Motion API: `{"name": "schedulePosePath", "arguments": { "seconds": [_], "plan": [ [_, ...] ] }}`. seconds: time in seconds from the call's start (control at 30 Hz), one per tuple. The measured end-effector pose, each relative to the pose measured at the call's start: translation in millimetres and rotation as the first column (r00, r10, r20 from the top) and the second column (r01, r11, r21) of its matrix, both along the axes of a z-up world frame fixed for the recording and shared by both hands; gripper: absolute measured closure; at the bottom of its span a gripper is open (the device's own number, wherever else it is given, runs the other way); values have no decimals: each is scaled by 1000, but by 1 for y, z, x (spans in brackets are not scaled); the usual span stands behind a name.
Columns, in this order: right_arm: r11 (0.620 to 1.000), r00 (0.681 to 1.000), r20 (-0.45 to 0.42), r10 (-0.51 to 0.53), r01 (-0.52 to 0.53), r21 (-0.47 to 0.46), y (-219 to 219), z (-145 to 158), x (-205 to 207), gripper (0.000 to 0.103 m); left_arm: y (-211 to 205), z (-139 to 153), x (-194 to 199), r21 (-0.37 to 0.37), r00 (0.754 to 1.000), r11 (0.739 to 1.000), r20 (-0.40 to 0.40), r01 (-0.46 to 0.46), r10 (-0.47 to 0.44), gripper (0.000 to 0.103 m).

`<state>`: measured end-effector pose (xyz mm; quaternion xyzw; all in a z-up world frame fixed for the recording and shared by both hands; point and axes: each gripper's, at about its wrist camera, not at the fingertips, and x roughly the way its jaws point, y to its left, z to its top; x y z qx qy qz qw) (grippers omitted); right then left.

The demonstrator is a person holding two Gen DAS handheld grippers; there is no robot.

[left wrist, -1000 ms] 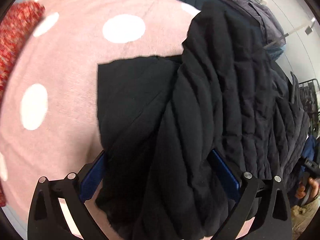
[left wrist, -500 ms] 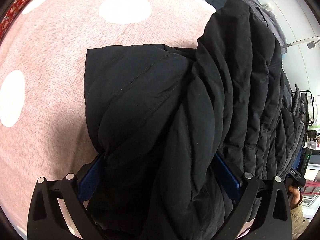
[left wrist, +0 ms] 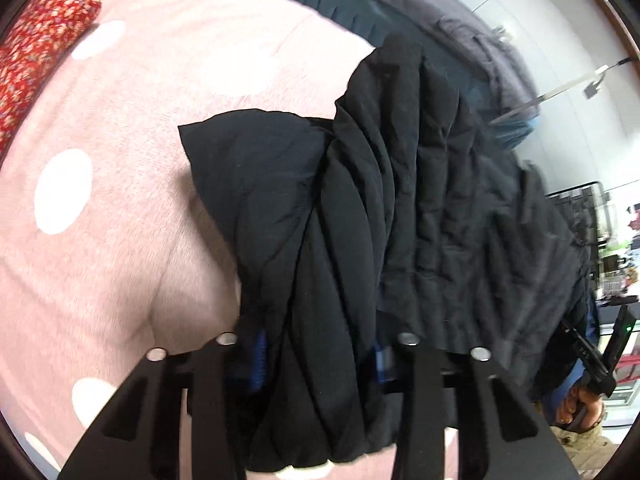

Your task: Fold large clothes

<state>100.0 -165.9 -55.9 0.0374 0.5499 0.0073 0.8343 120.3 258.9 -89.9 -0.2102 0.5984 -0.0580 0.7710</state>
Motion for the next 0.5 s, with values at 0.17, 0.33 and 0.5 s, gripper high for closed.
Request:
{"name": "schedulePosePath", "arguments": {
  "seconds": [0.17, 0.33, 0.5],
  "plan": [
    [1000, 996, 87, 8, -10, 24, 7, 49, -28, 82, 0, 31, -24, -54, 998, 998, 69, 7, -3, 78],
    [999, 992, 125, 32, -36, 35, 15, 73, -51, 82, 2, 60, -53, -64, 994, 998, 111, 9, -2, 79],
    [998, 990, 139, 33, -40, 48, 26, 79, -82, 84, 7, 74, -76, -72, 992, 997, 128, 0, 9, 80]
  ]
}}
